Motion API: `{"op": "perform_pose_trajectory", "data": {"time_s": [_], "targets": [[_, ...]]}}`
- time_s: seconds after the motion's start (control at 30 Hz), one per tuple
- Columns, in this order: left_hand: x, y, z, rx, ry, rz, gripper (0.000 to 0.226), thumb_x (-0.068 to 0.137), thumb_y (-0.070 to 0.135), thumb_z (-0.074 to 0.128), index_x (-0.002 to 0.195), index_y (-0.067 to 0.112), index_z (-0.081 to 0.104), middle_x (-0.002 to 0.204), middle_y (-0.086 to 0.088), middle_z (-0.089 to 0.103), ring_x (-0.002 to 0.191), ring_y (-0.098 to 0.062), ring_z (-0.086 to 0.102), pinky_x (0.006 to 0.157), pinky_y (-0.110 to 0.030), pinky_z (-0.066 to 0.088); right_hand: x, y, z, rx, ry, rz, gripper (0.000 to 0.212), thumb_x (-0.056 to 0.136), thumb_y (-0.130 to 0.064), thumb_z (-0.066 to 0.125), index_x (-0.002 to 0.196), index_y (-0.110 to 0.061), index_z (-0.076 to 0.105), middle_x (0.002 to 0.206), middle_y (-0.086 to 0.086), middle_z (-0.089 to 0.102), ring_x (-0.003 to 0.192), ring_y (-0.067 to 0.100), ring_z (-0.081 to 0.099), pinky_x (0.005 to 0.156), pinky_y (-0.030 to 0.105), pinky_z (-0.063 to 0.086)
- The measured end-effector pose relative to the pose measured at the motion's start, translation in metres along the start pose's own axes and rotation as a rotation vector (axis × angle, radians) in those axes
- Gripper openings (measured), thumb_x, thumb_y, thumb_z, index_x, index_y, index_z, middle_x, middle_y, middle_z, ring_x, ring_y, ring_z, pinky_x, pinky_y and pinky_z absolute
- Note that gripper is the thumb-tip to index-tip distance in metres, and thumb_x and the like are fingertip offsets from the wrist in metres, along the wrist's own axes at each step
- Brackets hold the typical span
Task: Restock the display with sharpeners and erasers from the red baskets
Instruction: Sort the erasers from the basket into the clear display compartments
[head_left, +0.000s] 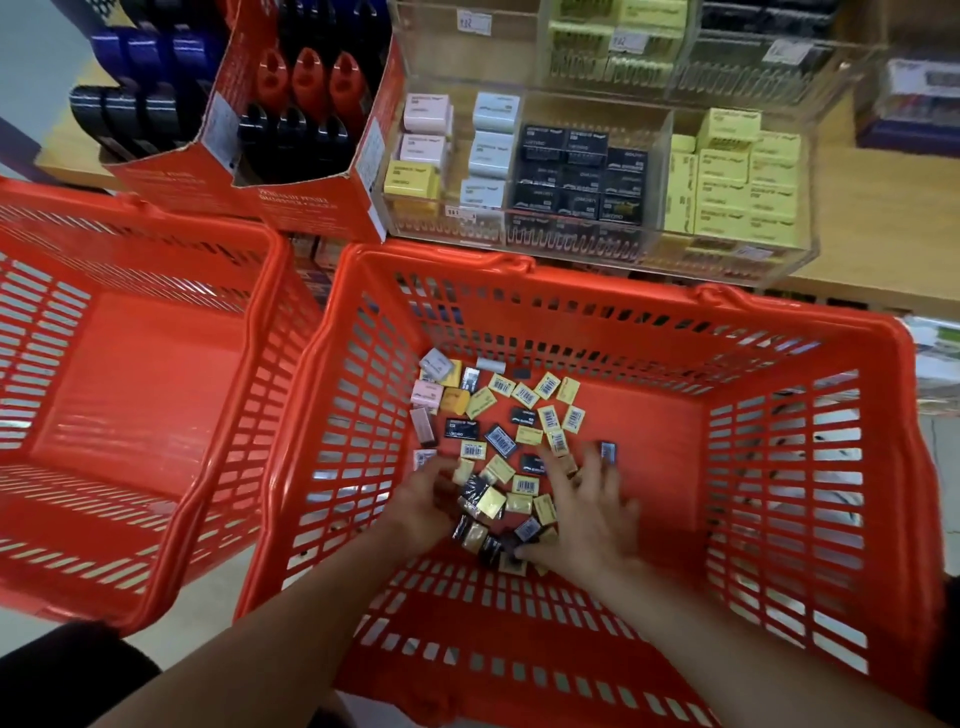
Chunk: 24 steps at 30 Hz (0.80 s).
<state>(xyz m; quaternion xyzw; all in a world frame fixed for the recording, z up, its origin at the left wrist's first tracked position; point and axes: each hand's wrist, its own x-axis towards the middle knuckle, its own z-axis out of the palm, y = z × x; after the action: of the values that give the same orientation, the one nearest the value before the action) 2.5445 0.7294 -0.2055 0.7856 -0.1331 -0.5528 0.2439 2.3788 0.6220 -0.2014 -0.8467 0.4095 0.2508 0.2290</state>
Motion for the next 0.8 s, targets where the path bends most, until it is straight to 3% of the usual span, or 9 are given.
{"op": "perform_pose_trajectory", "data": {"time_s": [0.1,0.17,0.23,0.3,0.4,0.5,0.63,0.73,0.8], "targets": [[-0.002,-0.004,-0.009,0.164,0.204,-0.030,0.026,0.081,-0.005,0.064,0.097,0.015,0.060,0.088,-0.001,0.068,0.085,-0.019,0.066,0.079,-0.034,0.056,-0.002,-0.018,0.018,-0.041,0.028,-0.251,0.112,0.061,-0.080,0.066,0.147,-0.054,0.000,0.161,0.004,-0.007,0.146,0.037,-0.001,0.110,0.063,0.018],[-0.004,-0.006,-0.011,0.209,0.212,-0.026,0.034,0.079,-0.004,0.067,0.104,0.018,0.060,0.093,0.001,0.065,0.093,-0.019,0.062,0.086,-0.033,0.053,0.001,-0.032,0.026,-0.100,0.045,-0.356,0.101,0.066,-0.077,0.064,0.146,-0.053,0.007,0.162,0.004,-0.005,0.147,0.038,-0.006,0.111,0.067,0.008],[-0.002,-0.009,-0.009,0.161,0.213,-0.063,0.036,0.081,-0.002,0.065,0.112,0.015,0.059,0.100,-0.002,0.064,0.098,-0.021,0.061,0.091,-0.032,0.050,0.006,-0.044,0.028,-0.154,0.045,-0.391,0.092,0.072,-0.067,0.069,0.146,-0.048,0.017,0.162,0.005,0.004,0.147,0.041,0.002,0.109,0.067,0.012],[0.001,-0.014,-0.006,0.081,0.170,-0.081,0.034,0.084,-0.006,0.061,0.114,0.010,0.059,0.110,-0.011,0.066,0.107,-0.029,0.063,0.097,-0.041,0.050,0.010,-0.050,0.023,-0.204,0.073,-0.400,0.082,0.070,-0.053,0.079,0.141,-0.042,0.039,0.156,0.006,0.029,0.140,0.042,0.026,0.106,0.062,0.027],[0.004,-0.015,-0.002,-0.033,0.122,-0.130,0.030,0.085,-0.011,0.057,0.101,0.014,0.057,0.110,-0.016,0.067,0.106,-0.033,0.063,0.095,-0.045,0.052,0.019,-0.042,0.017,-0.184,0.177,-0.398,0.069,0.060,-0.018,0.087,0.123,-0.030,0.063,0.135,0.005,0.054,0.122,0.034,0.050,0.095,0.048,0.044],[0.007,-0.013,0.001,-0.075,0.111,-0.142,0.031,0.085,-0.012,0.054,0.091,0.019,0.057,0.098,-0.009,0.067,0.100,-0.030,0.063,0.089,-0.041,0.054,0.029,-0.021,0.010,-0.102,0.186,-0.375,0.066,0.073,0.000,0.074,0.132,-0.023,0.057,0.136,0.003,0.049,0.126,0.030,0.043,0.097,0.042,0.048],[0.006,-0.008,0.007,-0.174,0.157,-0.086,0.034,0.087,-0.014,0.054,0.080,0.019,0.058,0.094,-0.008,0.065,0.094,-0.032,0.062,0.072,-0.026,0.051,0.033,0.001,0.004,0.093,0.135,-0.323,0.065,0.089,-0.003,0.062,0.146,-0.021,0.037,0.141,-0.001,0.041,0.134,0.020,0.036,0.110,0.029,0.036],[0.003,0.004,0.008,-0.297,0.175,-0.083,0.008,0.092,0.014,0.066,0.091,0.021,0.064,0.101,-0.005,0.069,0.089,-0.019,0.065,0.064,-0.019,0.049,0.028,-0.006,-0.008,0.488,0.147,-0.164,0.054,0.085,-0.012,0.072,0.134,-0.019,0.051,0.118,-0.004,0.054,0.114,0.014,0.054,0.094,0.023,0.046],[0.001,0.016,0.008,-0.548,0.087,-0.102,0.014,0.092,0.023,0.068,0.103,0.015,0.066,0.107,-0.011,0.072,0.093,-0.020,0.070,0.070,-0.023,0.055,0.024,-0.018,-0.015,0.675,0.218,-0.086,0.057,0.080,-0.017,0.079,0.131,-0.021,0.054,0.106,-0.009,0.060,0.098,0.007,0.059,0.083,0.020,0.050]]}}
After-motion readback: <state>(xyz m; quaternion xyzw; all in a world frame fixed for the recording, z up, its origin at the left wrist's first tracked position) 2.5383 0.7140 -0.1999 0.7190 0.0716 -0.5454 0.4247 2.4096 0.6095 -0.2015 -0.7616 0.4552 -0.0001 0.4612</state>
